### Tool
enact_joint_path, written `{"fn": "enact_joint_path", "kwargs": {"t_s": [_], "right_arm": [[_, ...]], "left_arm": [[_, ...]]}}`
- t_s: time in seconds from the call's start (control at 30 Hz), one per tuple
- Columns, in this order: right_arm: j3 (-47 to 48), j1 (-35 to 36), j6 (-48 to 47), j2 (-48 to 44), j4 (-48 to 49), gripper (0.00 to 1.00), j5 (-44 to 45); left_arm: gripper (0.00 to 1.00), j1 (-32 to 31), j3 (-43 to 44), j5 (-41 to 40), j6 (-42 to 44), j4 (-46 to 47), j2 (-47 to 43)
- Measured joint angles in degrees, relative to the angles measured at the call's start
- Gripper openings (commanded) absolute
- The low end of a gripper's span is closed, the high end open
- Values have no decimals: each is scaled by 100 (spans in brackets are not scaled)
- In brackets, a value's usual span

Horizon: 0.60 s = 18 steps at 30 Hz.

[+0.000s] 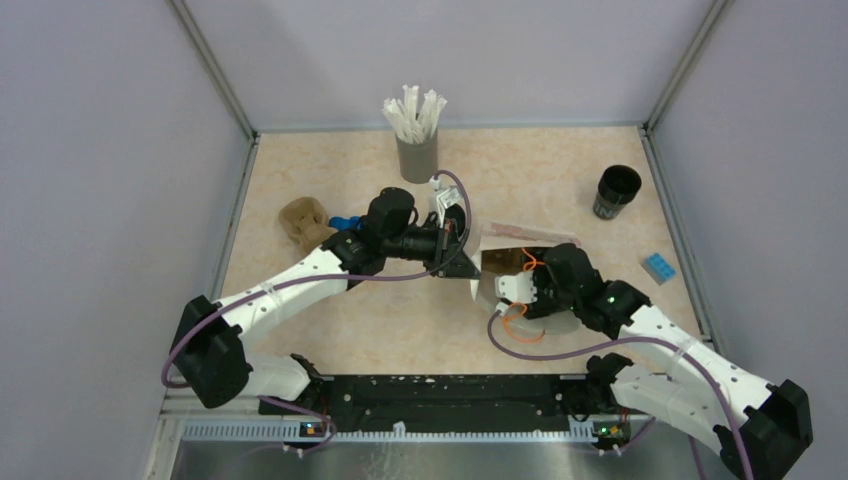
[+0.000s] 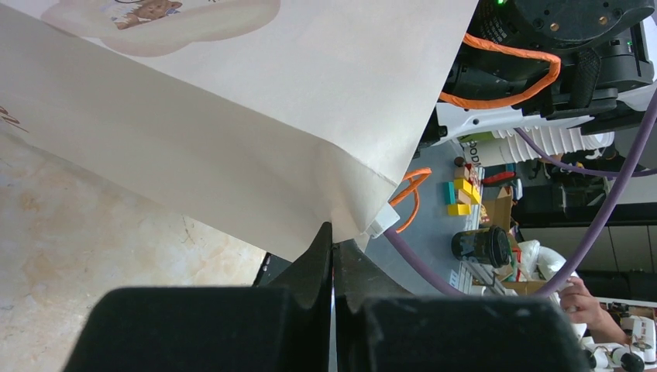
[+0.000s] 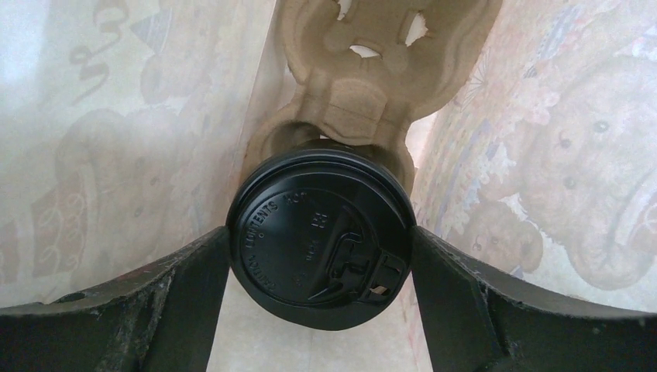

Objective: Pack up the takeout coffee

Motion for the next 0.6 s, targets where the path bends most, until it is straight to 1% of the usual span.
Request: {"fn": "enact_joint_path", "kwargs": {"t_s": [0.27, 0.4, 0.6], "right_arm": [[35, -4, 4, -48, -142, 87, -111], [37, -24, 4, -125, -203, 86, -188], [72, -24, 28, -184, -249, 92, -267]], "left_arm": [[0, 0, 11, 22, -13, 2, 4], [0, -4, 11, 22, -15, 2, 7], [0, -4, 13, 24, -15, 2, 15]]}}
